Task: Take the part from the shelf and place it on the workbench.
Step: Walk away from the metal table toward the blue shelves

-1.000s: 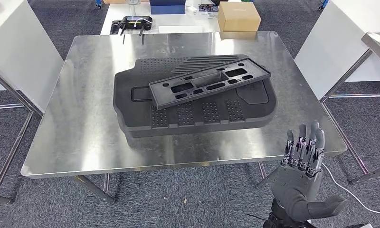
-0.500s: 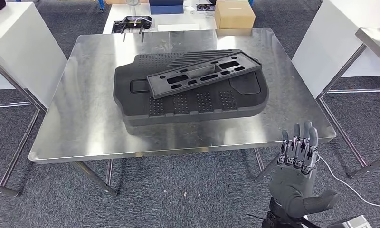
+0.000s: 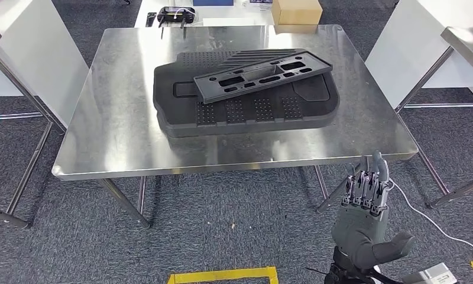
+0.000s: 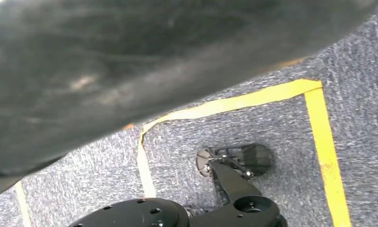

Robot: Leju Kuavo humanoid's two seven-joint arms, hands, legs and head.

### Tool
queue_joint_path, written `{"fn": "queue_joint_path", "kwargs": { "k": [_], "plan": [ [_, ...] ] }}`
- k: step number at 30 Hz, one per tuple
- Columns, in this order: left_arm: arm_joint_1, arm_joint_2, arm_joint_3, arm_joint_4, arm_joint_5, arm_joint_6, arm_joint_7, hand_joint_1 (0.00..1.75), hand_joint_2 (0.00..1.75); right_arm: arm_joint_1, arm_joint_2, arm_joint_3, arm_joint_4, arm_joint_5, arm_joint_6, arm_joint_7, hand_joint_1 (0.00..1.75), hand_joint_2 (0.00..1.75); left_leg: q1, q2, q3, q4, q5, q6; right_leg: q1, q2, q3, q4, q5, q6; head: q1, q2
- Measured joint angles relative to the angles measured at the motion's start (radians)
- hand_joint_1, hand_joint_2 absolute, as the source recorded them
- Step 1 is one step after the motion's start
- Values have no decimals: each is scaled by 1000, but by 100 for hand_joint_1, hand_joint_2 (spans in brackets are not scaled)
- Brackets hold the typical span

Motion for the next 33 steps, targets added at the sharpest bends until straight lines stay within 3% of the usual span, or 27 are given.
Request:
{"fn": "queue_joint_path", "kwargs": {
  "k": [1,2,3,5,6,8,10,11,12,13,15,17,19,21,22,24,26,27,28,30,32,33],
  "plan": [
    [0,-1,0,0,0,0,0,0,0,-1,0,0,0,0,-1,0,0,0,-1,0,-6,0,9,-5,3,0,48,-67,4,-2,-1,0],
    [0,-1,0,0,-1,1,0,0,0,-2,0,0,1,0,-2,1,0,0,-1,0,-8,-1,17,-11,6,0,75,-112,3,-7,-1,0],
    [-1,-2,0,0,-1,2,0,0,0,-3,0,-1,1,0,-3,1,0,0,-1,0,-8,-3,25,-17,9,1,86,-134,0,-12,0,0],
    [0,-2,0,0,-4,5,1,0,0,-2,0,-3,2,-2,-5,1,0,0,0,1,-8,-7,37,-30,8,1,76,-141,11,-23,1,0],
    [0,-3,0,0,-6,7,1,0,0,-2,0,-4,2,-3,-5,2,0,0,1,1,-11,-1,28,-35,5,1,70,-142,18,-30,1,0],
    [3,-4,0,1,-7,9,2,0,0,0,0,-6,2,-4,-5,3,0,0,3,1,-28,57,-44,-43,-2,-1,57,-145,38,-46,-1,0],
    [4,-5,0,1,-7,9,2,0,0,4,0,-8,3,-5,-5,5,0,0,4,1,-56,181,-140,-49,1,-3,39,-143,54,-55,-3,0],
    [4,-5,0,1,-7,10,2,0,0,5,0,-8,4,-5,-5,6,0,0,5,1,-63,236,-164,-52,2,-4,30,-141,62,-54,-4,0],
    [4,-5,0,1,-7,10,2,0,0,6,0,-9,5,-5,-5,6,0,0,6,1,-57,264,-166,-54,3,-4,22,-139,68,-52,-4,0],
    [4,-5,0,1,-7,10,2,0,0,7,0,-10,6,-5,-5,6,0,0,8,1,-32,254,-150,-56,3,-4,14,-135,74,-49,-4,0],
    [3,-6,0,1,-7,10,2,0,0,9,0,-11,6,-5,-5,6,0,0,13,1,61,139,-115,-60,1,-5,-3,-122,80,-42,-4,0],
    [1,-8,0,1,-7,10,2,0,0,9,0,-12,6,-5,-5,6,0,0,12,-2,126,38,-109,-58,5,-6,-19,-104,84,-35,-5,0],
    [0,-11,0,1,-7,10,2,0,0,9,0,-13,7,-4,-5,6,0,0,6,-5,127,18,-110,-45,8,-6,-31,-97,93,-23,-5,0],
    [0,-11,0,1,-7,10,2,0,0,10,-1,-16,7,-4,-7,9,0,0,4,-2,110,14,-98,-25,5,-5,-45,-91,93,-11,-4,0],
    [-1,-11,0,1,-7,10,2,0,0,11,-1,-18,8,-3,-8,12,0,0,4,-1,99,12,-89,-13,3,-3,-59,-73,78,-9,-2,0],
    [-2,-11,0,1,-7,10,2,0,0,12,-1,-23,11,0,-13,18,0,0,3,1,72,10,-69,4,2,-1,-101,18,10,-17,1,0],
    [-2,-11,0,1,-7,10,2,0,0,13,-3,-27,17,2,-17,23,0,0,0,2,44,11,-49,8,1,0,-137,139,-52,-22,2,0],
    [-2,-11,0,1,-8,10,2,0,0,14,-4,-28,20,5,-20,24,0,0,-1,3,30,11,-39,8,1,0,-139,172,-60,-18,2,0],
    [-2,-11,0,1,-8,10,2,0,0,15,-5,-30,23,11,-24,27,0,0,-1,3,18,11,-29,7,1,0,-125,173,-51,-11,2,0],
    [-2,-12,0,1,-11,10,4,0,0,15,-6,-33,26,33,-39,33,0,0,-2,3,-4,11,-8,3,3,0,-43,73,-12,0,2,0],
    [-2,-13,0,1,-15,11,5,0,0,15,-6,-35,28,60,-59,41,0,0,-2,2,-16,11,11,-6,10,-1,58,-72,-2,-7,1,0],
    [-2,-13,0,1,-17,12,6,0,0,16,-6,-36,29,71,-69,45,0,0,-2,2,-18,9,20,-13,14,0,84,-117,-6,-14,2,0]
  ]
}}
